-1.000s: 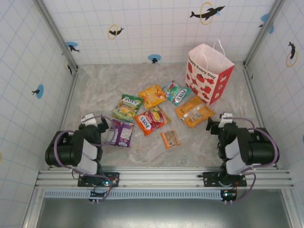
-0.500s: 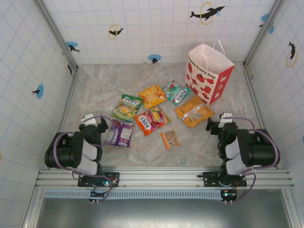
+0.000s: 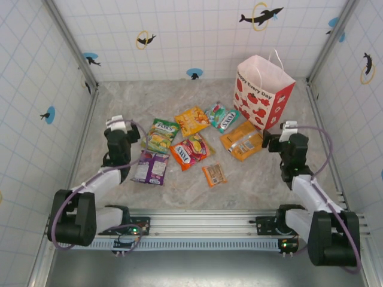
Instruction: Place the snacks into the paper bag
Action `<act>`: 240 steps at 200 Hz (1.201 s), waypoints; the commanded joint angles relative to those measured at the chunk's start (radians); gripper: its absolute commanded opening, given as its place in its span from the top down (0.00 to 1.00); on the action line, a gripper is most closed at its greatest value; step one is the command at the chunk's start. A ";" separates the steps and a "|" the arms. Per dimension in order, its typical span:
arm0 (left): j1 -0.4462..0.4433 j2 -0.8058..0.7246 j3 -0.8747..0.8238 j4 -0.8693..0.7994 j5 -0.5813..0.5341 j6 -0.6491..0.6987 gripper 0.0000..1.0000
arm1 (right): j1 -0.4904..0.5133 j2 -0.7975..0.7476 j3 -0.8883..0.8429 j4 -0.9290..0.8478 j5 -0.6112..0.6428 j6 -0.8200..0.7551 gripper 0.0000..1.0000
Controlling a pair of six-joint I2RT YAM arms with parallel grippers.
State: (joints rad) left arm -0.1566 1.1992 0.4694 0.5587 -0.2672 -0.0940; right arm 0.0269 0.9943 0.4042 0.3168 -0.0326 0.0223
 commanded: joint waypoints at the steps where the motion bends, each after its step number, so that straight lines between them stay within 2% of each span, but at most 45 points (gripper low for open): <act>1: -0.015 -0.001 0.130 -0.285 0.200 -0.014 0.21 | 0.009 -0.018 0.184 -0.358 -0.054 -0.069 0.00; 19: -0.032 0.017 0.215 -0.379 0.337 0.004 0.24 | 0.008 0.024 0.352 -0.526 -0.083 -0.100 0.00; 58: -0.089 0.086 0.389 -0.600 0.544 0.084 0.27 | 0.013 0.164 0.716 -0.786 -0.122 -0.143 0.00; 84: -0.117 0.128 0.464 -0.684 0.604 0.115 0.28 | 0.020 0.256 0.900 -0.880 -0.126 -0.189 0.00; 117: -0.130 0.166 0.500 -0.743 0.625 0.157 0.28 | 0.036 0.405 1.115 -1.005 -0.098 -0.270 0.00; 153: -0.134 0.214 0.575 -0.808 0.605 0.206 0.29 | 0.072 0.577 1.322 -1.142 -0.096 -0.353 0.05; 201: -0.147 0.250 0.590 -0.853 0.611 0.235 0.30 | 0.143 0.755 1.488 -1.238 -0.025 -0.439 0.07; 240: -0.151 0.262 0.592 -0.854 0.622 0.235 0.31 | 0.155 0.862 1.594 -1.271 -0.031 -0.455 0.17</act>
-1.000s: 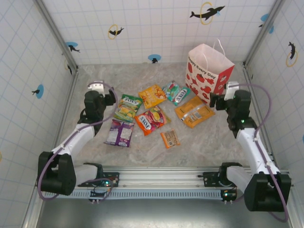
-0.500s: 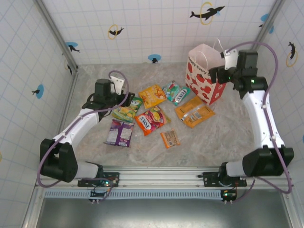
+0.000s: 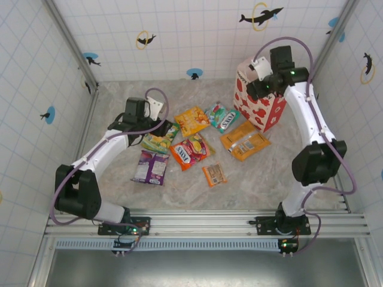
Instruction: Place the snacks into the paper bag
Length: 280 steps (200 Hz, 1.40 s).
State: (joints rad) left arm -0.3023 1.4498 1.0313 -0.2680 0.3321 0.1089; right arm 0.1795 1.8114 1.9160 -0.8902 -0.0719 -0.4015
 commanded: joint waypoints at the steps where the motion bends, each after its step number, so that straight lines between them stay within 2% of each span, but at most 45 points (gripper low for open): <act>1: -0.005 0.012 0.030 -0.026 0.022 0.032 0.31 | 0.003 0.046 0.084 -0.066 0.007 -0.031 0.17; 52: -0.009 0.027 0.032 -0.028 0.019 0.034 0.32 | 0.001 0.111 0.111 -0.093 -0.047 -0.047 0.38; 68: -0.008 0.030 0.032 -0.027 0.019 0.033 0.32 | 0.002 0.129 0.127 -0.110 -0.060 -0.048 0.51; 86: -0.009 0.032 0.035 -0.029 0.021 0.032 0.32 | 0.001 0.133 0.148 -0.123 -0.055 -0.038 0.74; 117: -0.009 0.030 0.034 -0.028 0.013 0.028 0.32 | -0.003 0.089 0.140 -0.128 0.012 0.005 0.92; 124: -0.010 0.032 0.033 -0.029 0.013 0.026 0.32 | -0.008 0.078 0.137 -0.141 0.024 0.025 1.00; 204: -0.020 0.025 0.035 -0.017 0.030 0.008 0.32 | -0.014 -0.056 0.018 -0.282 0.122 0.255 1.00; 231: -0.028 0.013 0.027 -0.020 0.028 0.008 0.32 | 0.000 -0.125 -0.077 -0.260 0.170 0.345 1.00; 280: -0.037 0.001 0.026 -0.022 0.036 0.006 0.33 | 0.085 -0.288 -0.295 -0.148 0.153 0.474 1.00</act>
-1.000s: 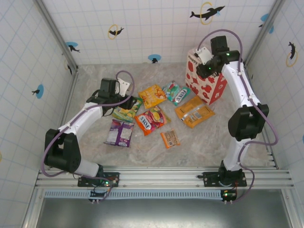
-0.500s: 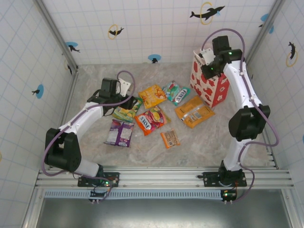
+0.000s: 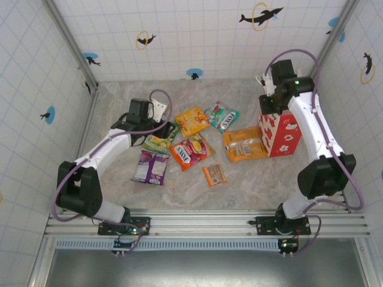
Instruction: Place the snacks into the paper bag
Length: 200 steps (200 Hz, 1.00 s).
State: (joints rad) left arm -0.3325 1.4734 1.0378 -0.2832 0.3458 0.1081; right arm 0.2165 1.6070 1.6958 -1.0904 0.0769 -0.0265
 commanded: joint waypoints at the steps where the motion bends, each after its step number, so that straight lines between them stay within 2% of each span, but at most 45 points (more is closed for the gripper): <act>1: -0.006 -0.022 0.019 -0.007 0.023 0.007 0.33 | 0.049 -0.086 -0.079 0.053 0.005 0.100 1.00; 20: -0.008 -0.026 0.019 -0.007 0.029 0.005 0.32 | 0.068 -0.119 -0.132 0.079 0.025 0.132 1.00; 45: -0.010 -0.032 0.015 -0.006 0.031 0.005 0.32 | 0.042 -0.158 -0.203 0.136 0.061 0.166 1.00; 84: -0.010 -0.033 0.013 -0.005 0.030 0.004 0.32 | 0.065 -0.226 -0.309 0.300 -0.114 0.235 1.00; 103: -0.010 -0.030 0.013 -0.004 0.035 0.002 0.32 | 0.086 -0.233 -0.312 0.335 -0.148 0.260 1.00; 183: -0.011 -0.030 0.012 -0.005 0.039 0.001 0.32 | 0.077 -0.189 -0.310 0.309 -0.095 0.265 1.00; 200: -0.011 -0.029 0.012 -0.007 0.040 -0.001 0.32 | 0.077 -0.175 -0.289 0.272 -0.034 0.283 1.00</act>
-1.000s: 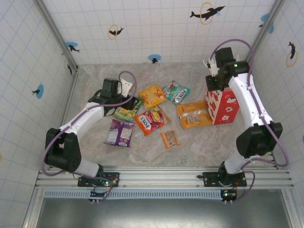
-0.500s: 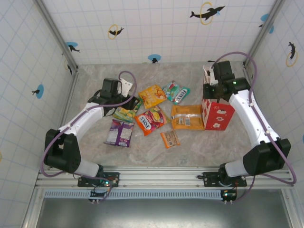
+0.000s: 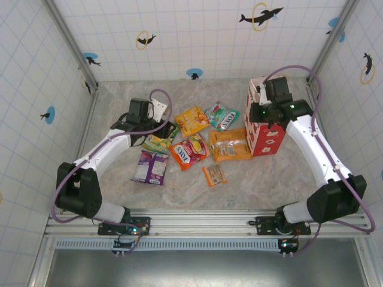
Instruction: Place the snacks into the paper bag
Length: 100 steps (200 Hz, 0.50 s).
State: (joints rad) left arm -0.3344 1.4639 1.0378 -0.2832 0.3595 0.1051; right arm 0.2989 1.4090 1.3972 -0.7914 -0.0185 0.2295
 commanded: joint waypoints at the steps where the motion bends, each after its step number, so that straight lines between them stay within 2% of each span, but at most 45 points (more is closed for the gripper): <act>1: -0.008 -0.020 0.013 -0.007 0.027 0.002 0.32 | -0.005 0.024 0.013 -0.030 0.065 0.028 1.00; 19: -0.009 -0.019 0.013 -0.008 0.027 0.001 0.32 | -0.006 0.032 0.036 -0.068 0.118 0.041 1.00; 59: -0.009 -0.019 0.015 -0.009 0.034 -0.001 0.31 | -0.005 0.027 0.032 -0.072 0.116 0.053 1.00; 100: -0.008 -0.024 0.015 -0.004 0.039 -0.001 0.31 | -0.008 0.031 0.059 -0.093 0.171 0.051 1.00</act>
State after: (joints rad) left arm -0.3359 1.4639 1.0378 -0.2832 0.3782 0.1051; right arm 0.2943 1.4292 1.4097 -0.8238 0.0929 0.2722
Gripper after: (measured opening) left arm 0.693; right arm 0.049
